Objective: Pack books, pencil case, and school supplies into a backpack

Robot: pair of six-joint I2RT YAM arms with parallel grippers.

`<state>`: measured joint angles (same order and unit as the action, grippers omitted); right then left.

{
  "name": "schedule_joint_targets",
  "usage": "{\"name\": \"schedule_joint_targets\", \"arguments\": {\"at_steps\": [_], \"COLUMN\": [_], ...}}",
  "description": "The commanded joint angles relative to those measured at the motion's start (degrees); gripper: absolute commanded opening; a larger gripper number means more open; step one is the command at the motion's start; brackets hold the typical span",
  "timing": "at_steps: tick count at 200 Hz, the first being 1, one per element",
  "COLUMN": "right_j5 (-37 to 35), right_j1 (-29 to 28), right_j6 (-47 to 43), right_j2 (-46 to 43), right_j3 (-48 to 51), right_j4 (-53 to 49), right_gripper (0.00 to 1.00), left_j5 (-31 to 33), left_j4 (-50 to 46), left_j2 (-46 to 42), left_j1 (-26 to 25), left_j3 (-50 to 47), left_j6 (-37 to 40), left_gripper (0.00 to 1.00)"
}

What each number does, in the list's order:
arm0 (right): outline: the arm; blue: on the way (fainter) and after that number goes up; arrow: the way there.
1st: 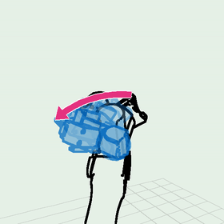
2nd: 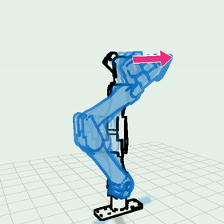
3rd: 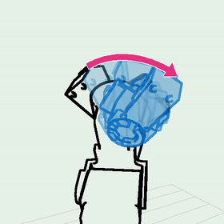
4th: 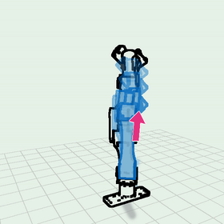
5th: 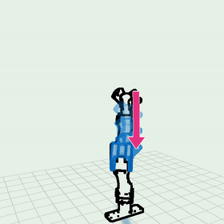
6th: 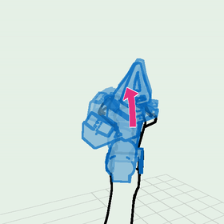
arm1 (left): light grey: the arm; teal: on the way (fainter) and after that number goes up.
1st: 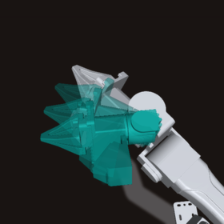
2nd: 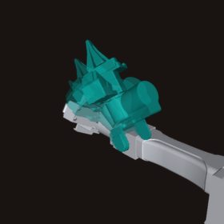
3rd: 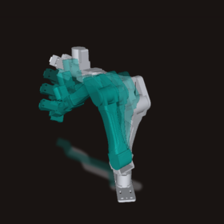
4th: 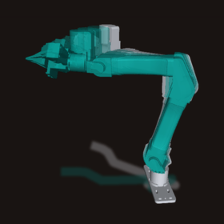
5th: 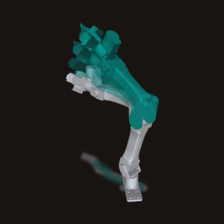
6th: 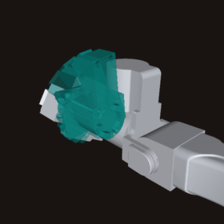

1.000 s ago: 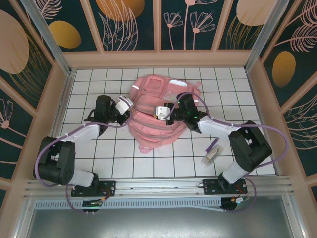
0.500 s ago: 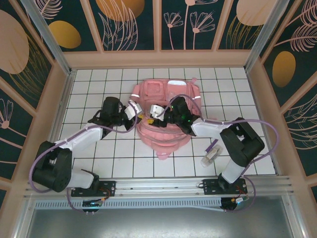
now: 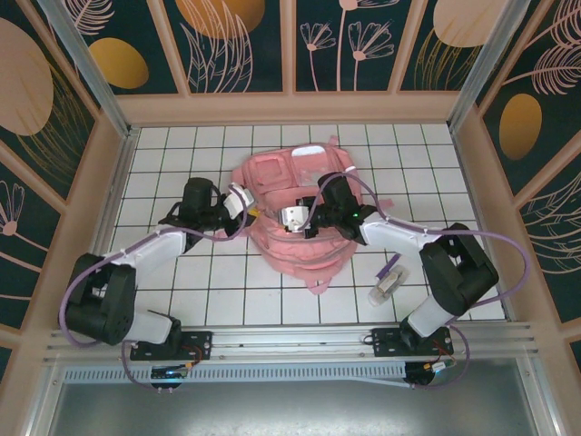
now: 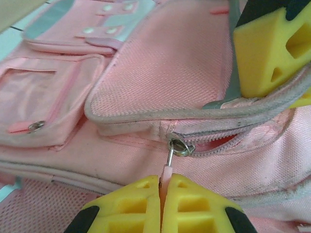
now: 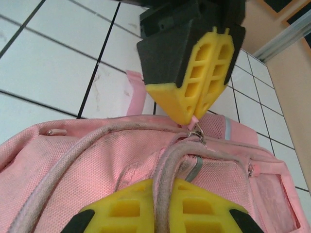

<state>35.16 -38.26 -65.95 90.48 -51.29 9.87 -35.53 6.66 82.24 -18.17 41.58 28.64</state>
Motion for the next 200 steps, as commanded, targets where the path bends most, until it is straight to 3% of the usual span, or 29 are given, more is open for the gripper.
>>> {"name": "schedule_joint_targets", "arguments": {"at_steps": [1, 11, 26, 33, 57, 69, 81, 90, 101, 117, 136, 168, 181, 200], "right_j5": [10.9, 9.8, 7.5, 6.1, 0.4, -7.0, -19.1, -27.9, -34.6, -38.6, -40.4, -32.7, -32.6, -37.9], "right_j1": [-0.8, -0.8, -0.6, -0.3, 1.4, 2.6, 4.3, 6.0, 8.8, 13.7, 19.1, 24.4, 24.5, 25.0], "right_j6": [-4.1, -0.5, 6.4, 11.3, 31.6, 42.3, 53.5, 60.1, 66.4, 74.2, 81.8, 83.6, 84.6, 90.7], "right_j2": [-3.0, -2.9, -3.4, -4.0, -8.0, -10.7, -13.9, -16.3, -19.3, -21.8, -23.1, -24.1, -24.2, -23.3], "right_j3": [0.5, 0.7, 1.8, 2.8, 8.6, 12.3, 14.5, 14.4, 11.8, 7.4, 5.2, 5.5, 5.1, 1.8], "right_j4": [-5.8, -3.2, 3.1, 7.4, 26.7, 35.8, 40.8, 39.5, 31.2, 18.7, 10.7, 8.2, 5.4, -6.8], "right_gripper": [0.00, 0.00, 0.29, 0.39, 0.55, 0.67, 0.84, 0.99, 0.99, 0.99, 0.99, 0.99, 0.98, 0.95], "left_j5": [7.1, 4.4, 0.2, -1.9, -7.7, -7.1, -4.5, -2.0, -0.7, 1.2, 3.9, 7.4, 8.3, 8.5], "left_j4": [-2.7, -4.5, -5.8, -5.8, -5.2, -4.0, -4.4, -5.1, -6.5, -7.5, -10.1, -15.0, -15.1, -14.0], "left_j2": [4.4, 4.6, 2.7, 1.3, -4.0, -5.9, -6.5, -6.0, -4.7, -2.1, 1.6, 7.3, 8.3, 8.8], "left_j1": [5.0, 4.9, 4.9, 4.9, 4.0, 2.0, -1.3, -4.0, -6.8, -9.7, -11.7, -13.6, -14.3, -14.5], "left_j3": [5.1, 5.3, 4.3, 3.6, 0.8, 0.1, 0.4, 1.2, 2.7, 4.6, 6.7, 10.9, 12.0, 13.8], "left_j6": [7.4, 10.2, 13.5, 14.9, 21.8, 23.3, 26.5, 28.6, 31.2, 33.9, 36.5, 37.4, 36.7, 31.5], "left_gripper": [0.00, 0.11, 0.37, 0.41, 0.59, 0.65, 0.68, 0.68, 0.68, 0.68, 0.68, 0.63, 0.49, 0.15]}}
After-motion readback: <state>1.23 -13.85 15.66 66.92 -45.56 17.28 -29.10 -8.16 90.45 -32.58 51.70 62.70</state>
